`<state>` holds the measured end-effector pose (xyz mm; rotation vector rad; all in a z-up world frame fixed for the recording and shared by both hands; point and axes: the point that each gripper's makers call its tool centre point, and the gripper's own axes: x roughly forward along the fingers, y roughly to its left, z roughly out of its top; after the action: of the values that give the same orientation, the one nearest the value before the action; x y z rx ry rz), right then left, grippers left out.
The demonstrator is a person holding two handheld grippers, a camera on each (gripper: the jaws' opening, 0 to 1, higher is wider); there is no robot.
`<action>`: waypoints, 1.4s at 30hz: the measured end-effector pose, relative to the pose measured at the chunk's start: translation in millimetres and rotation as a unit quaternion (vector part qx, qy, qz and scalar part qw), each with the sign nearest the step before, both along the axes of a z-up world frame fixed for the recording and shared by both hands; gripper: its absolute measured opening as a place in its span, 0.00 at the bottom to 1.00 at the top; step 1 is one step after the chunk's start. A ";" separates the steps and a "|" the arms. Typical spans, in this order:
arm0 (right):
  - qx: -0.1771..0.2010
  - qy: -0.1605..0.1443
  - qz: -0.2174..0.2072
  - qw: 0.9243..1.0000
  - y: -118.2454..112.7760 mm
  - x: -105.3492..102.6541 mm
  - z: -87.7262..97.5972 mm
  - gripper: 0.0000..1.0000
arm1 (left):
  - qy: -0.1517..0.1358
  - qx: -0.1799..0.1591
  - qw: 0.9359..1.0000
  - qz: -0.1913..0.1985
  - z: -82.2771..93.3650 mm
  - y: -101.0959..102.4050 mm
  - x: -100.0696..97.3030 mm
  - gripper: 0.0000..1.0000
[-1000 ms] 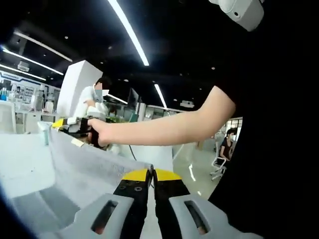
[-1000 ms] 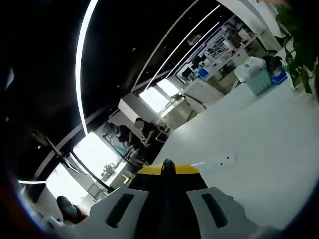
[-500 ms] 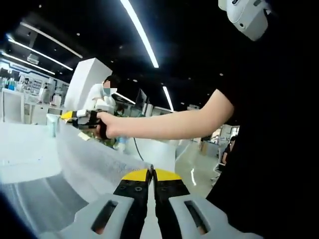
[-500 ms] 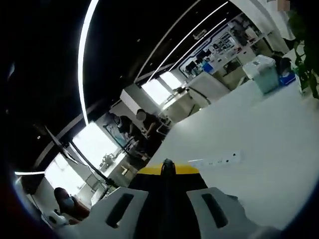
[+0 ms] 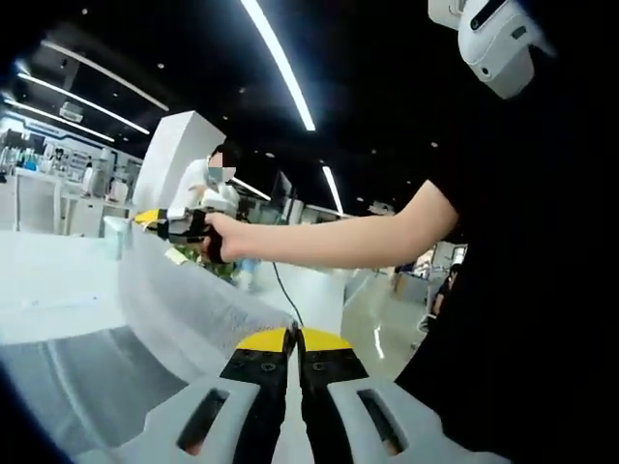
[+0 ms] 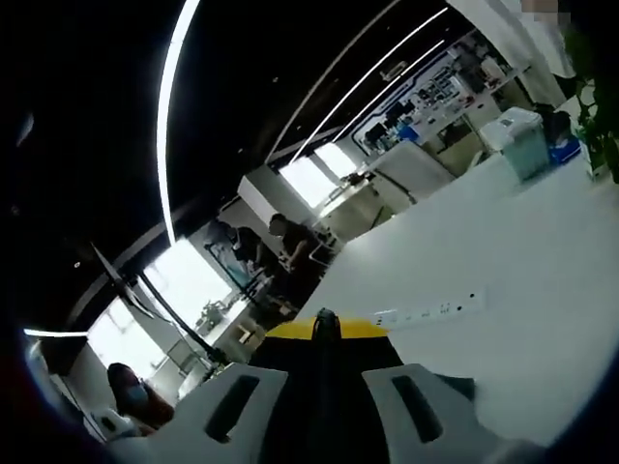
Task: Fold the towel on the table until its edges align and the towel forms a compact rectangular stack.
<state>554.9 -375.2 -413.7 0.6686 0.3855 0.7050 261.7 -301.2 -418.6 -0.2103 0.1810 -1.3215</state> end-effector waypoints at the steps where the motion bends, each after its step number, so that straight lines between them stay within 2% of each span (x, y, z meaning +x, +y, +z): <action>1: 0.002 0.003 -0.003 1.000 1.2 -0.9 -0.9 0.02 | 0.002 0.002 1.000 -0.001 -1.6 3.2 0.0 0.03; 4: 0.011 0.005 -0.013 1.000 5.4 -1.7 1.1 0.02 | 0.007 0.012 1.000 -0.011 -3.8 12.2 -2.3 0.03; 7: 0.019 0.006 -0.014 1.000 16.3 -2.0 6.0 0.02 | 0.000 0.014 1.000 -0.018 -4.6 17.4 -5.8 0.03; 11: 0.007 0.009 -0.006 1.000 30.3 1.0 3.8 0.02 | -0.010 0.029 0.999 -0.026 -9.6 24.3 -8.7 0.03; 14: 0.016 0.007 -0.002 1.000 38.4 2.1 7.7 0.02 | -0.008 0.019 1.000 -0.022 -6.6 31.2 -9.6 0.02; 17: 0.015 0.009 0.007 1.000 45.7 6.5 5.9 0.02 | 0.008 0.009 1.000 -0.026 -4.1 37.6 -11.1 0.02; 19: 0.011 0.009 0.006 1.000 50.6 7.5 4.5 0.02 | -0.001 0.009 1.000 -0.021 -2.4 42.4 -10.5 0.02; 22: 0.031 0.013 0.008 0.999 54.3 11.9 8.2 0.02 | -0.001 0.002 1.000 -0.015 1.4 48.2 -10.0 0.02; 30: 0.045 0.023 0.008 0.999 65.9 18.3 13.2 0.02 | 0.003 -0.015 1.000 -0.004 8.7 55.7 -4.9 0.02; 42: 0.040 0.035 0.011 0.999 76.6 30.1 23.1 0.02 | -0.011 -0.027 0.999 0.029 19.2 72.9 8.4 0.02</action>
<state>585.0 -298.6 -390.6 0.7681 0.4307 0.7223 270.1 -228.3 -399.4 -0.2443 0.1197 -1.2718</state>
